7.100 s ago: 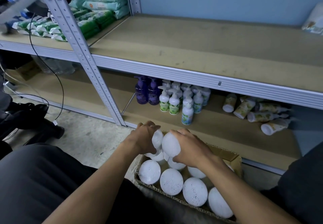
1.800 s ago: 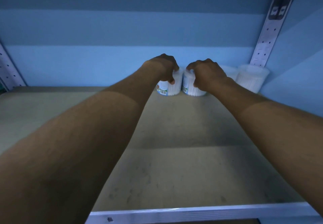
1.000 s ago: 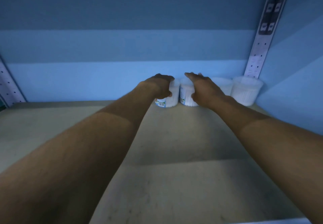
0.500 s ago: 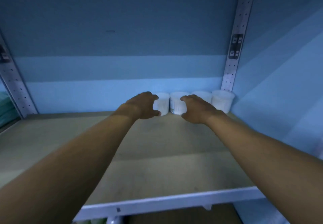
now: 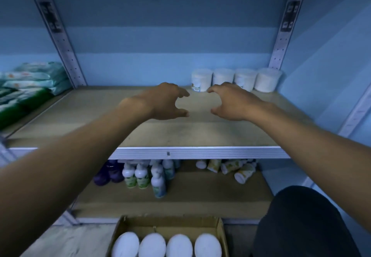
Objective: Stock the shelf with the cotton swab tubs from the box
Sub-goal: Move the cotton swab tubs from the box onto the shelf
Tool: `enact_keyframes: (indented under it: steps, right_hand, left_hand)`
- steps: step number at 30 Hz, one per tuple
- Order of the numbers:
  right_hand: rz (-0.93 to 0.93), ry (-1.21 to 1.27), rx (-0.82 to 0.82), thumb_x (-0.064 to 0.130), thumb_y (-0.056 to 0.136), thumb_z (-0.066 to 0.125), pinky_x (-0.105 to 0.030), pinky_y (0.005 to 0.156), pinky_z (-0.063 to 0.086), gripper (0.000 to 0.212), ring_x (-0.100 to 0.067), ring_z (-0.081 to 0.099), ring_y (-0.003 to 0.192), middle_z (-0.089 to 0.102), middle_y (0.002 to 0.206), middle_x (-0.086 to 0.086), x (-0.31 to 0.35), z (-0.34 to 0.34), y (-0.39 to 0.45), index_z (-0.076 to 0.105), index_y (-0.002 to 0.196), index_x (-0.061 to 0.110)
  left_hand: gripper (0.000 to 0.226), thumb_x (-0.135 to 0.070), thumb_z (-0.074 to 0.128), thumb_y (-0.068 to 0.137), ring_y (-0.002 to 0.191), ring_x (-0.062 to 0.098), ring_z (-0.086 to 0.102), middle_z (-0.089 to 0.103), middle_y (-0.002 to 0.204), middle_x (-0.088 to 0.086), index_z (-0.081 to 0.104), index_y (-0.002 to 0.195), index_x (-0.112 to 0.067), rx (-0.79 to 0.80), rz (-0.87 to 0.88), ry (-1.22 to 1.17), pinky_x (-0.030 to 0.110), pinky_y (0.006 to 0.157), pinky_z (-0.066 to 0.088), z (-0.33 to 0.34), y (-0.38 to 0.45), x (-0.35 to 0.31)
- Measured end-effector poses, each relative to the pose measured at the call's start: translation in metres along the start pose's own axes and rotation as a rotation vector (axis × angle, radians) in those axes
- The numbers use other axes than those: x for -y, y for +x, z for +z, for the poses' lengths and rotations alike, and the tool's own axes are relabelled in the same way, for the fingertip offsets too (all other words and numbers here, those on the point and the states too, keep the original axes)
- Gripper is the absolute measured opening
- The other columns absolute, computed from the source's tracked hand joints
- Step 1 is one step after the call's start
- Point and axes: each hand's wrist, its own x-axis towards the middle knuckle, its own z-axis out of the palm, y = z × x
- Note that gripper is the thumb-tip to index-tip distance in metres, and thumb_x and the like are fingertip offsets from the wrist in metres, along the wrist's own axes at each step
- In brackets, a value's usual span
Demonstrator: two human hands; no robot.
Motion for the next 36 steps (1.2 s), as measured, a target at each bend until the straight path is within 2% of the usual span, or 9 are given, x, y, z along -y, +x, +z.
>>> enact_keyframes:
  steps: [10,14,17,19,21,25,28,31,36]
  right_hand:
    - [-0.125,-0.019,0.081,0.03,0.09,0.064,-0.035,0.105,0.039,0.062,-0.024,0.042,0.136,0.04,0.146,-0.003,0.036,0.04,-0.072,0.042,0.147,0.027]
    - [-0.171,-0.014,0.088,0.026,0.086,0.065,-0.045,0.099,0.047,0.064,-0.026,0.045,0.13,0.04,0.143,0.001,0.046,0.072,-0.101,0.041,0.144,0.03]
    - [-0.16,-0.032,0.078,0.029,0.089,0.067,-0.049,0.103,0.044,0.075,-0.029,0.027,0.143,0.026,0.154,-0.003,0.053,0.095,-0.122,0.029,0.152,0.025]
    - [-0.118,-0.06,0.074,0.031,0.094,0.065,-0.051,0.108,0.039,0.078,-0.03,0.005,0.152,0.005,0.164,-0.002,0.056,0.109,-0.136,0.018,0.157,0.023]
    - [-0.105,-0.072,0.069,0.027,0.096,0.063,-0.053,0.107,0.039,0.079,-0.031,-0.005,0.153,-0.008,0.166,-0.002,0.06,0.12,-0.147,0.014,0.158,0.021]
    - [-0.056,-0.016,0.119,0.024,0.095,0.063,-0.052,0.109,0.039,0.082,-0.031,-0.002,0.153,-0.009,0.167,-0.004,0.067,0.138,-0.167,0.012,0.159,0.022]
    - [-0.013,0.023,0.192,0.021,0.094,0.064,-0.05,0.11,0.038,0.083,-0.032,0.006,0.153,-0.005,0.167,-0.004,0.068,0.16,-0.181,0.012,0.159,0.023]
    - [0.012,0.053,0.275,0.015,0.094,0.062,-0.049,0.106,0.039,0.08,-0.036,0.017,0.149,0.002,0.166,-0.009,0.07,0.182,-0.197,0.015,0.159,0.021]
    - [0.08,0.029,0.43,0.019,0.093,0.062,-0.049,0.1,0.043,0.077,-0.039,0.027,0.142,0.01,0.164,-0.01,0.072,0.216,-0.225,0.019,0.157,0.022]
  left_hand:
    - [0.069,-0.053,0.064,0.089,0.138,0.02,0.042,0.045,0.152,-0.002,0.041,0.15,-0.029,0.079,-0.059,-0.081,0.034,0.111,0.037,0.051,-0.101,0.002]
    - [0.07,-0.045,0.067,0.09,0.142,0.02,0.037,0.037,0.158,0.0,0.039,0.151,-0.025,0.082,-0.029,-0.136,0.033,0.112,0.033,0.077,-0.128,-0.006]
    - [0.079,-0.042,0.068,0.091,0.15,0.019,0.021,0.014,0.166,-0.001,0.028,0.156,-0.023,0.073,-0.019,-0.155,0.038,0.118,0.03,0.093,-0.144,-0.012]
    - [0.081,-0.041,0.067,0.091,0.153,0.02,0.015,0.006,0.167,-0.003,0.025,0.158,-0.023,0.049,-0.018,-0.161,0.044,0.117,0.033,0.103,-0.154,-0.016]
    - [0.081,-0.041,0.066,0.092,0.152,0.018,0.016,0.002,0.168,-0.005,0.023,0.158,-0.025,0.044,-0.021,-0.187,0.044,0.116,0.035,0.113,-0.162,-0.022]
    - [0.079,-0.041,0.066,0.092,0.15,0.015,0.022,0.005,0.167,-0.006,0.025,0.158,-0.026,0.108,-0.043,-0.261,0.04,0.117,0.034,0.138,-0.174,-0.036]
    - [0.08,-0.04,0.068,0.091,0.15,0.017,0.022,0.018,0.165,-0.001,0.027,0.157,-0.023,0.166,-0.059,-0.297,0.035,0.118,0.027,0.161,-0.18,-0.044]
    - [0.079,-0.039,0.071,0.089,0.145,0.02,0.032,0.032,0.16,0.003,0.031,0.155,-0.018,0.223,-0.07,-0.336,0.032,0.116,0.03,0.182,-0.185,-0.055]
    - [0.077,-0.037,0.071,0.088,0.142,0.024,0.037,0.036,0.157,0.006,0.035,0.154,-0.019,0.381,-0.1,-0.357,0.034,0.112,0.034,0.22,-0.195,-0.071]
